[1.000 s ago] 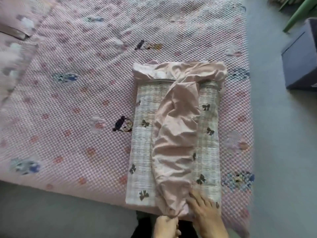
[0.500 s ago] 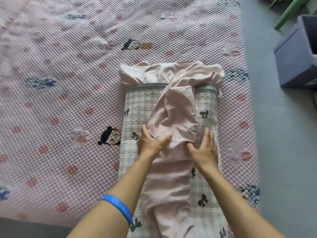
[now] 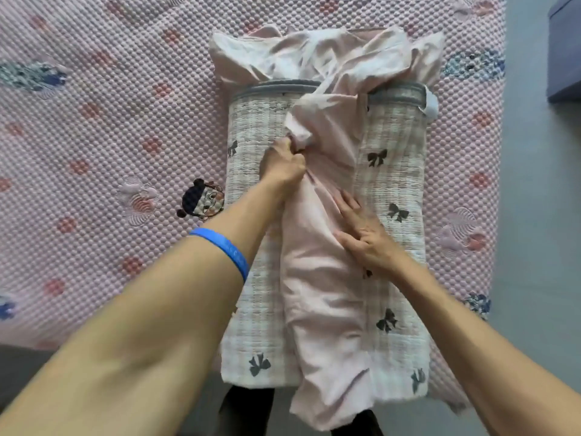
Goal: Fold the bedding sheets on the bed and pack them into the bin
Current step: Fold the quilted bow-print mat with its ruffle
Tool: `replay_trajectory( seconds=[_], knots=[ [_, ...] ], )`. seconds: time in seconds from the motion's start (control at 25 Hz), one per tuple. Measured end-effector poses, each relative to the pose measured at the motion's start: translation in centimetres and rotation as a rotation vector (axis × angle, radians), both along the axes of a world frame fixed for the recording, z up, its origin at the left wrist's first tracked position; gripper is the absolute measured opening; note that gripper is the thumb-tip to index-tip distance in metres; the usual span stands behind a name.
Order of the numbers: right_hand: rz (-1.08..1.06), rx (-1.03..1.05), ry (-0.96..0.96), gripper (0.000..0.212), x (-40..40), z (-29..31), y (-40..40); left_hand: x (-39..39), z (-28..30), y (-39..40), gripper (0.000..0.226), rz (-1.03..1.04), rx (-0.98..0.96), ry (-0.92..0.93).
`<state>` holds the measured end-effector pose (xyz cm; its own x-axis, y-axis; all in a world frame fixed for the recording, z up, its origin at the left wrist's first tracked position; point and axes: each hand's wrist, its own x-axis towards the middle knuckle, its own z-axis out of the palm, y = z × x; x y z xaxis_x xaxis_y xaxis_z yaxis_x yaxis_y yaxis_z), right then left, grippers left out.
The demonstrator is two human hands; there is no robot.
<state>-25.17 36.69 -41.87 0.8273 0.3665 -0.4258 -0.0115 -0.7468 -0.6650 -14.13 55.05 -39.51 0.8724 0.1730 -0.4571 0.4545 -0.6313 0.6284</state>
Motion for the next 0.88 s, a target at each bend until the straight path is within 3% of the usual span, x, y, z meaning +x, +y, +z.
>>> replay_trajectory(
  seconds=[0.12,0.2,0.28,0.36,0.4,0.44,0.52,0.6,0.64,0.72,0.88],
  knots=[
    [0.075,-0.247,-0.079,0.078,-4.8,-1.7,-1.2,-2.0,-1.2,0.9,0.023,0.082,0.183,-0.039],
    [0.066,-0.355,-0.132,0.076,-6.2,-2.7,-0.9,-6.7,-0.1,-0.6,0.040,0.002,0.357,-0.283],
    [0.042,-0.397,-0.177,0.076,-6.2,-2.8,-0.3,-13.6,0.7,-1.3,0.052,-0.486,0.295,-0.440],
    [-0.046,-0.335,-0.144,0.078,-6.6,-1.5,0.1,-18.6,0.1,0.8,0.076,-1.002,0.373,-0.160],
    [-0.107,-0.271,-0.141,0.075,-7.7,-0.4,0.1,-19.7,-1.0,2.1,0.084,-1.084,0.453,0.013],
    [-0.127,-0.204,-0.191,0.069,-9.8,0.5,-0.1,-19.9,-2.1,3.2,0.082,-1.057,0.509,0.097],
    [0.040,-0.137,-0.395,0.061,-16.1,2.1,-1.0,-18.8,-3.6,3.9,0.068,-0.970,0.511,0.106],
    [0.365,-0.175,-0.487,0.074,-22.8,2.7,-2.0,-18.0,-4.0,3.3,0.058,-0.947,0.478,0.075],
    [0.484,-0.268,-0.426,0.084,-25.0,2.3,-2.4,-18.1,-4.2,3.1,0.057,-0.933,0.476,0.052],
    [0.491,-0.497,-0.402,0.083,-26.8,0.3,-2.2,-18.5,-4.8,3.1,0.056,-0.905,0.491,0.000],
    [0.371,-0.661,-0.600,0.038,-23.9,-3.7,-1.2,-18.1,-4.9,2.6,0.056,-0.896,0.460,0.043]
  ],
)
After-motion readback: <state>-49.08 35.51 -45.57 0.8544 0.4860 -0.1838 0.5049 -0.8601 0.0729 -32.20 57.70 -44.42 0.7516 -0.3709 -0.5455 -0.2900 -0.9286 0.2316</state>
